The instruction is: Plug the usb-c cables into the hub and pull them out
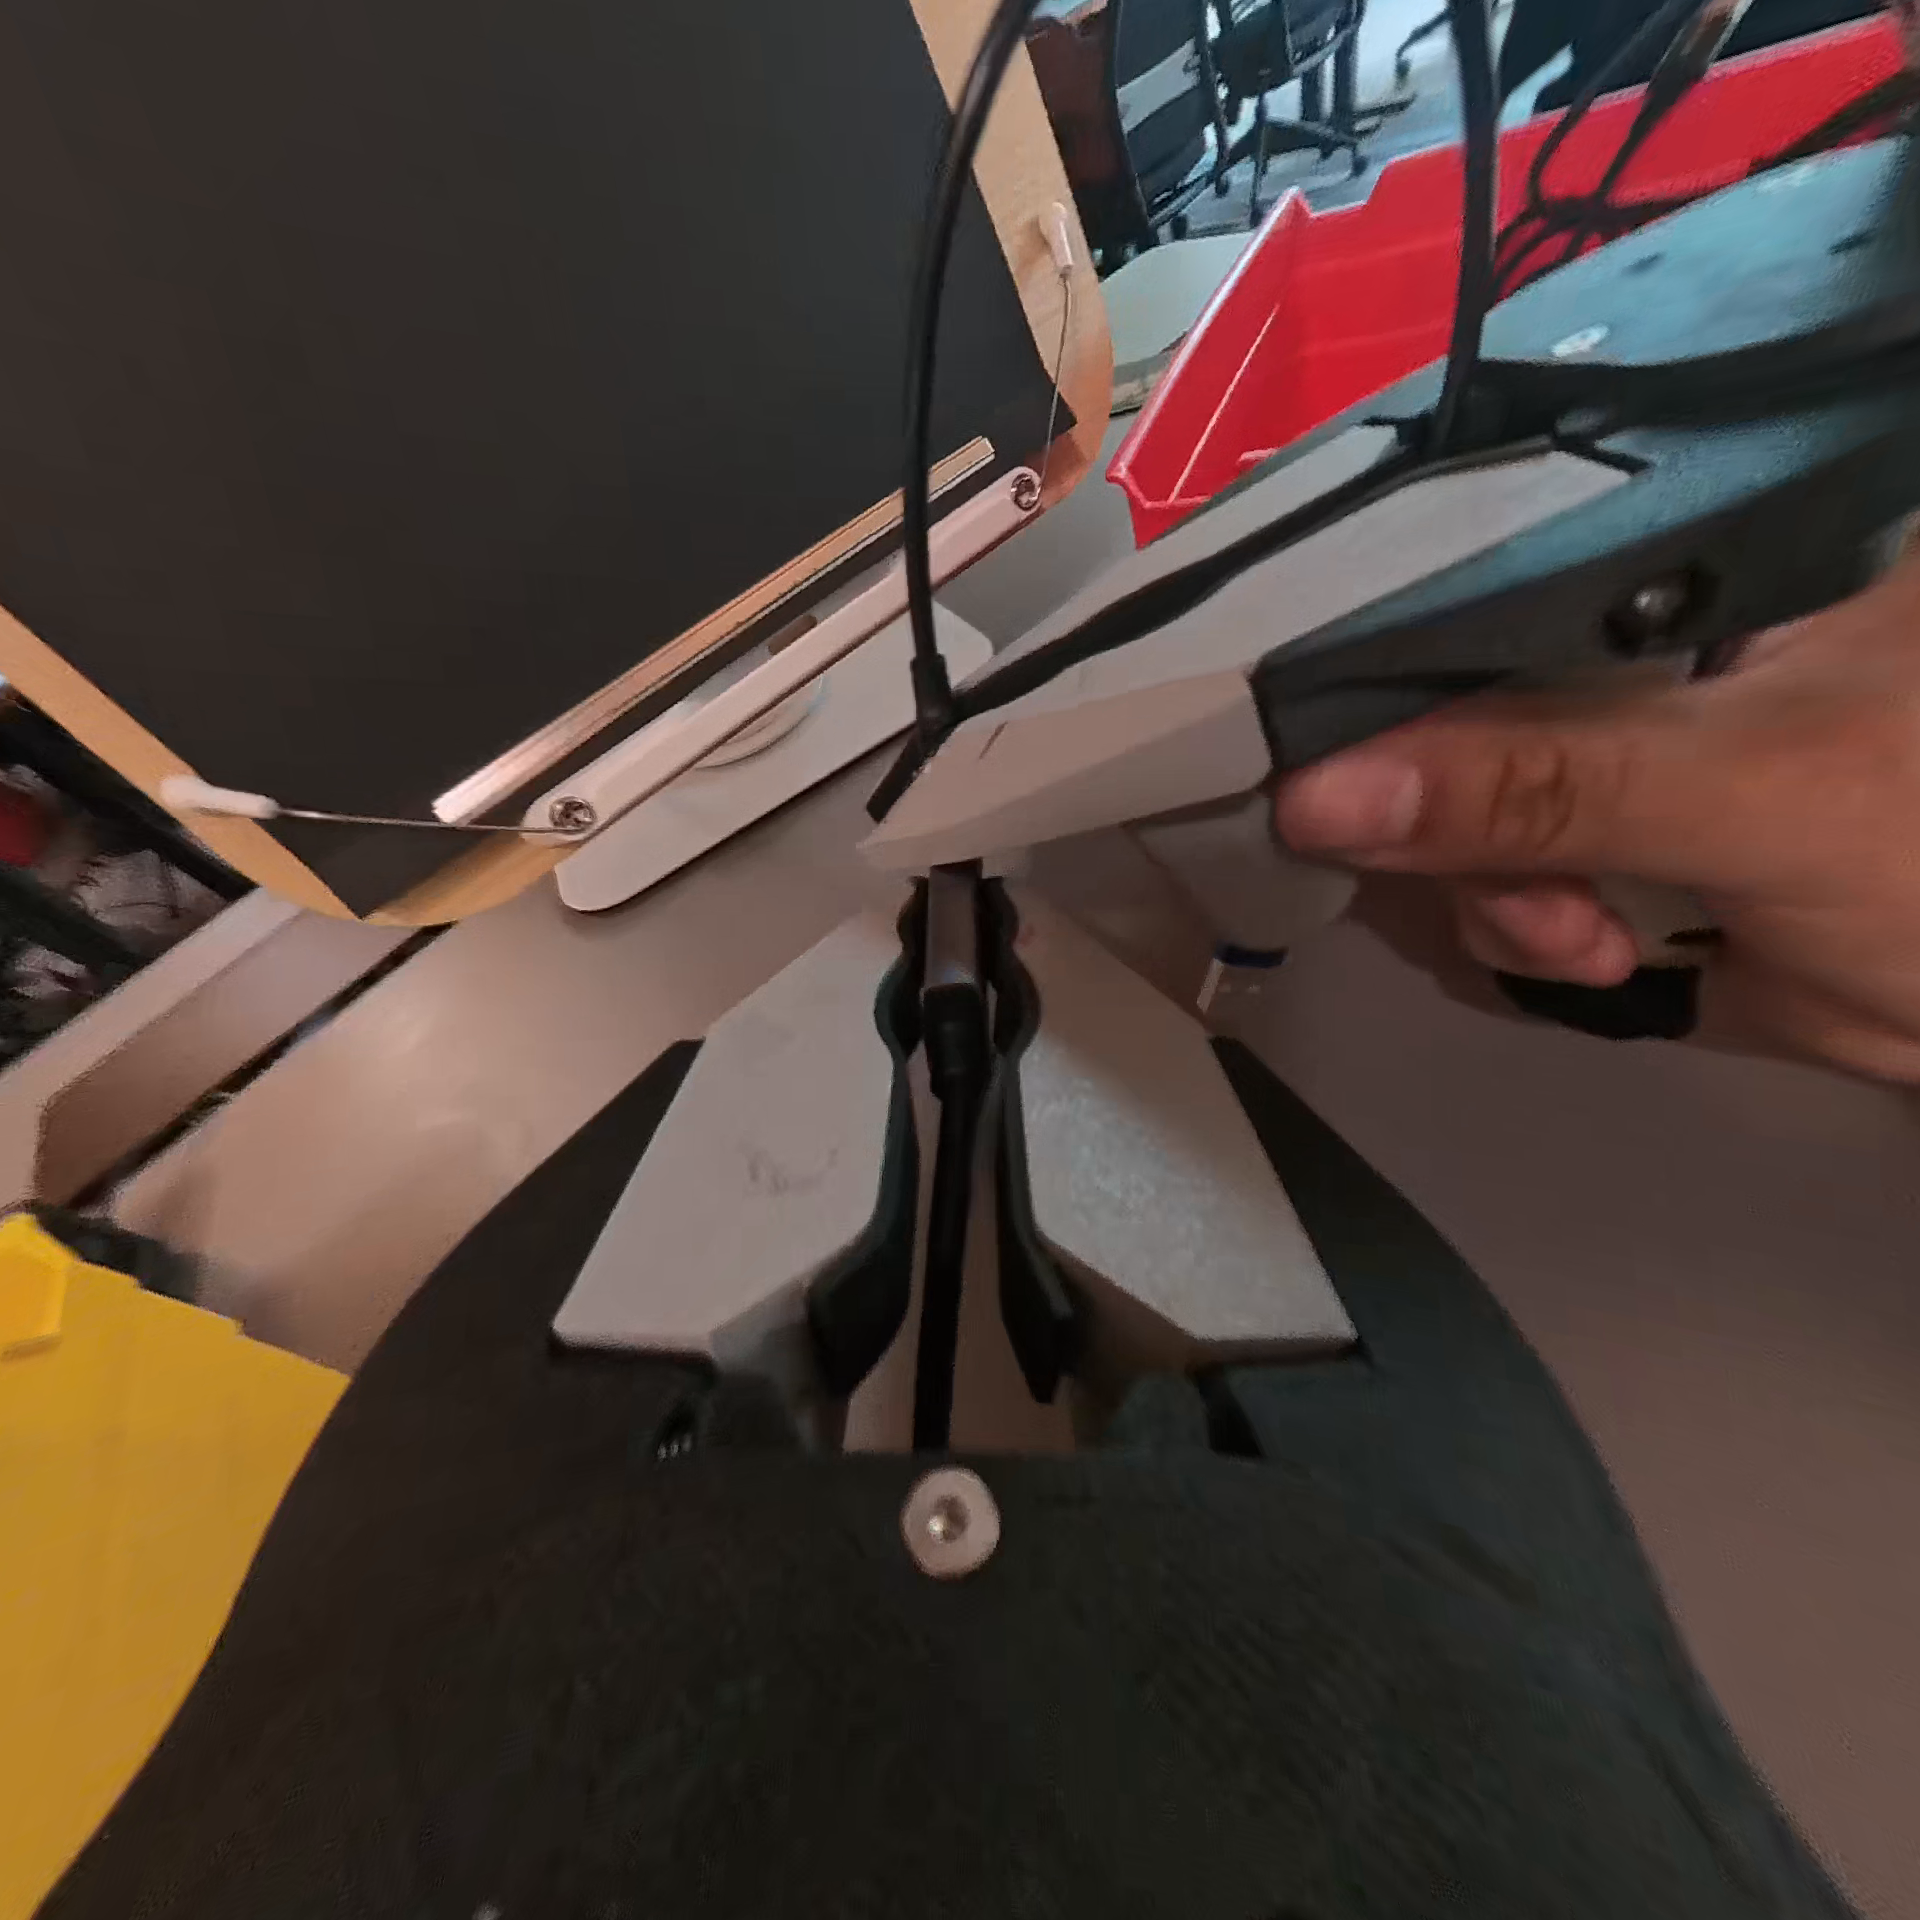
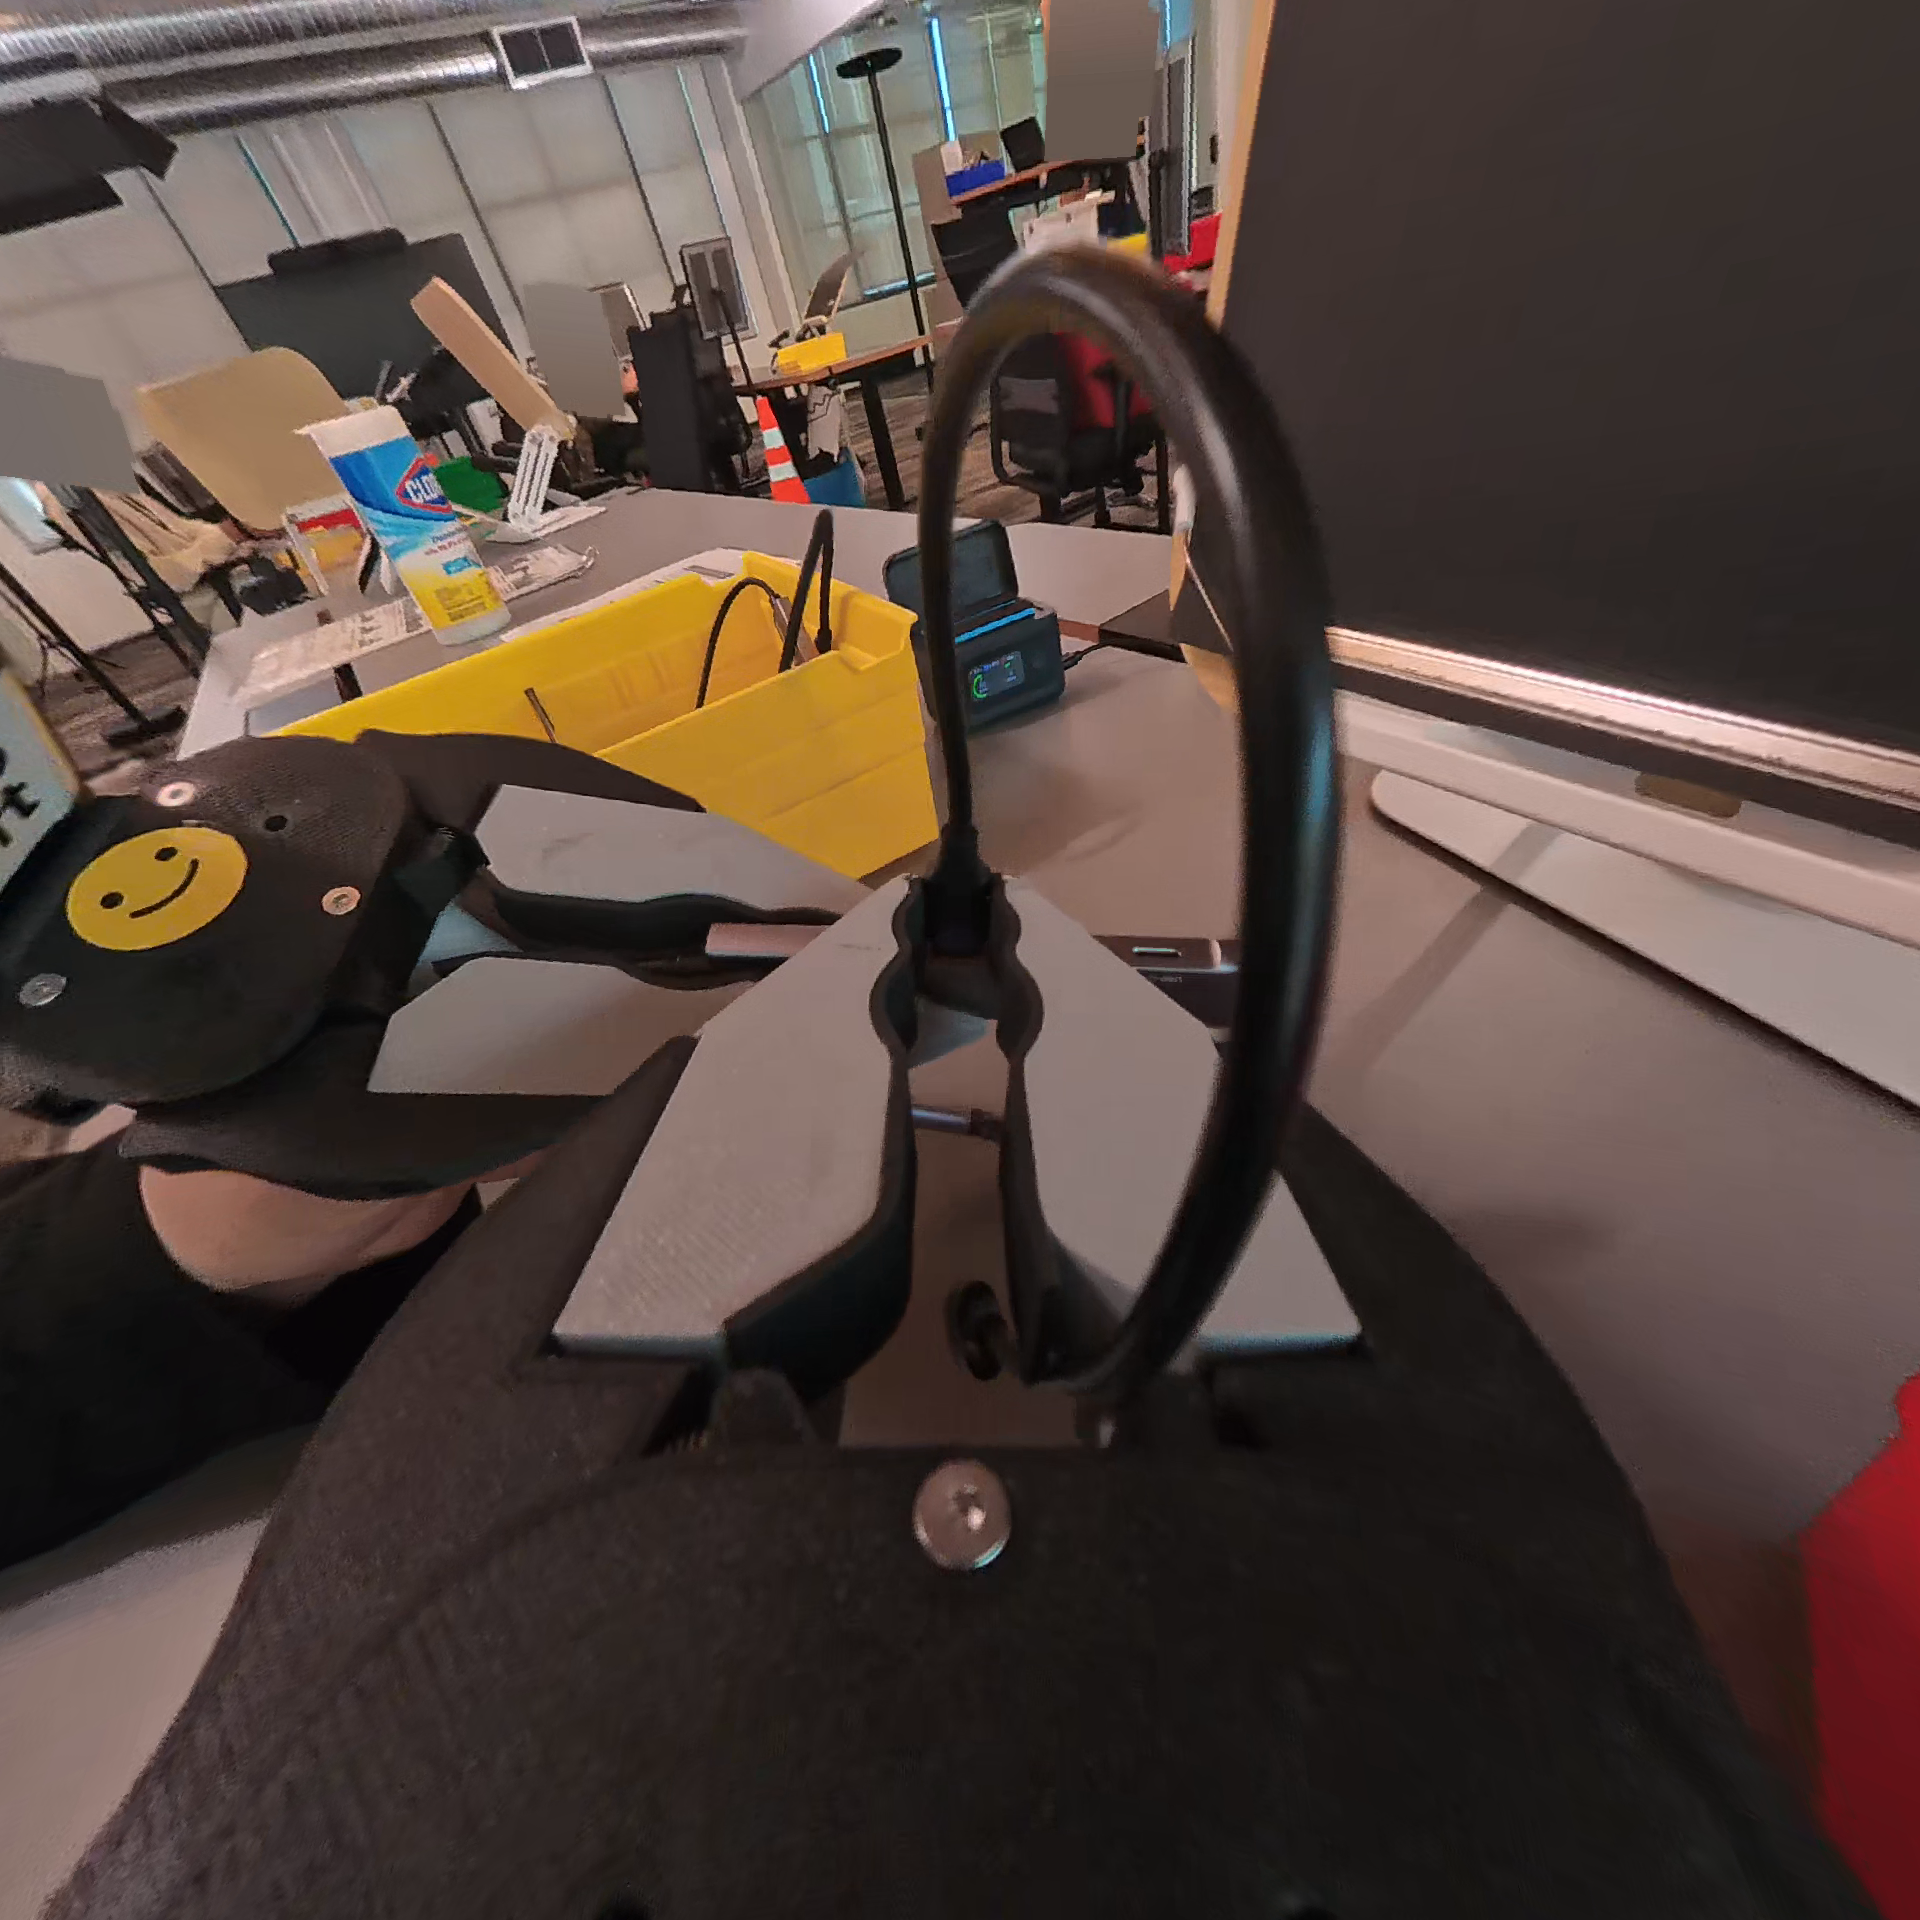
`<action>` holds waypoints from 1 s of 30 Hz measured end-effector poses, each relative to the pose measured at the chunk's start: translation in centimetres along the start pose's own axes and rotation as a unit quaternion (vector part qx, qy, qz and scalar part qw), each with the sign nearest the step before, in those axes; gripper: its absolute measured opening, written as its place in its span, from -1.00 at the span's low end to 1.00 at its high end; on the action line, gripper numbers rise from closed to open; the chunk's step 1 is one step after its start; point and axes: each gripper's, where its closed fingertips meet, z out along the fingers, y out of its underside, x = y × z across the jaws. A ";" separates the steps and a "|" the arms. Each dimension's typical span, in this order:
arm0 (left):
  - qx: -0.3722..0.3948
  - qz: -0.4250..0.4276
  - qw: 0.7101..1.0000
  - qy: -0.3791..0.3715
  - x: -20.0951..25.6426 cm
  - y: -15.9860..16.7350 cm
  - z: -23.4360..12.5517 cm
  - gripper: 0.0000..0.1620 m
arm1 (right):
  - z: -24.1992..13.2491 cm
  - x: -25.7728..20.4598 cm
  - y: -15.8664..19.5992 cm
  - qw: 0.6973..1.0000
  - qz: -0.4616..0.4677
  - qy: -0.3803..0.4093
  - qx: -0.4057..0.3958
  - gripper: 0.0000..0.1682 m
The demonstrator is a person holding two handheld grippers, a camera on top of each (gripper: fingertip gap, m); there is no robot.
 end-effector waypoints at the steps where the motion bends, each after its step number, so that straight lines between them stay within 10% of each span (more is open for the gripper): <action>1: 0.010 -0.031 0.999 0.018 0.2 -0.3 -0.1 -0.92 | -0.2 0.0 -0.3 1.000 0.009 -0.002 0.013 -0.91; 18: 0.052 -0.077 0.994 0.054 0.3 -1.9 -0.7 -0.90 | -0.8 0.0 -2.0 0.979 0.166 -0.067 0.097 -0.92; 30: 0.099 -0.219 0.937 0.251 1.9 -3.8 -3.6 -0.91 | -2.8 -2.8 -3.6 0.987 0.032 -0.147 0.060 -0.90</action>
